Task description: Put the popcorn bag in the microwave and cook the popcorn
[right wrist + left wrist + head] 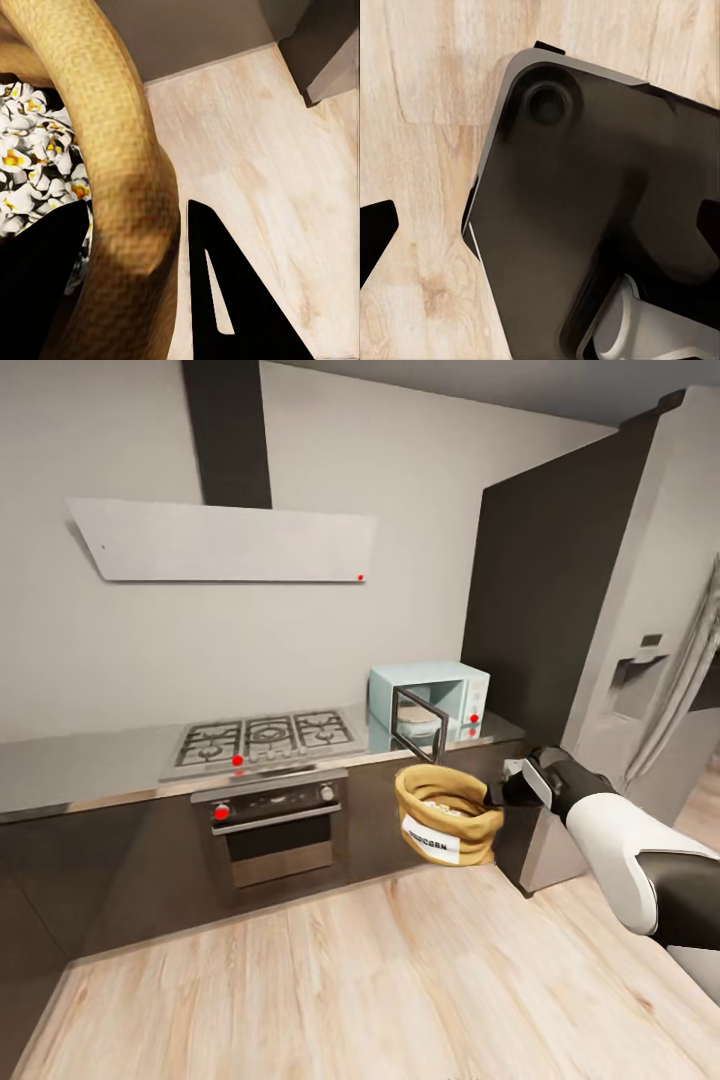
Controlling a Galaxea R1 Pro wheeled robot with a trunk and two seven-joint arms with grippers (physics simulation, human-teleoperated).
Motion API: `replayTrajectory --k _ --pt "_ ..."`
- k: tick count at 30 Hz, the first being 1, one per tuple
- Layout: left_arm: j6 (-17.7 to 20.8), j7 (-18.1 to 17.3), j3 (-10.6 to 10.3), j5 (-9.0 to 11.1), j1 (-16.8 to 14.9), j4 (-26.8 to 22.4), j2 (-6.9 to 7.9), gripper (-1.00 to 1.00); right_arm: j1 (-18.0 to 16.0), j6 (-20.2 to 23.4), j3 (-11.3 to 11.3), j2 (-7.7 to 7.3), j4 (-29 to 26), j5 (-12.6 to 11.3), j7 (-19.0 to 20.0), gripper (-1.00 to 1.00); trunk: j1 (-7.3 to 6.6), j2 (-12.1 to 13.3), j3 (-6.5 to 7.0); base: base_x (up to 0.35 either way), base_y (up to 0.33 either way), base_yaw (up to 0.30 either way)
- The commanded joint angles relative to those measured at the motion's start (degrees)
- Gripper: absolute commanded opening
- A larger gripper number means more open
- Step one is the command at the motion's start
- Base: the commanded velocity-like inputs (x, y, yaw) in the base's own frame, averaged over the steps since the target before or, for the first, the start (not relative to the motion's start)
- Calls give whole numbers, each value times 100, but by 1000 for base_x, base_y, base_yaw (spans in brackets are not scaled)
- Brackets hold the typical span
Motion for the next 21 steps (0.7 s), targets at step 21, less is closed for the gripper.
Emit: replayTrajectory --k 21 --pt "-6 9 -38 -38 -1 -21 -44 100 -4 24 8 -79 -11 36 45 -100 2 -8 33 22 -14 -281"
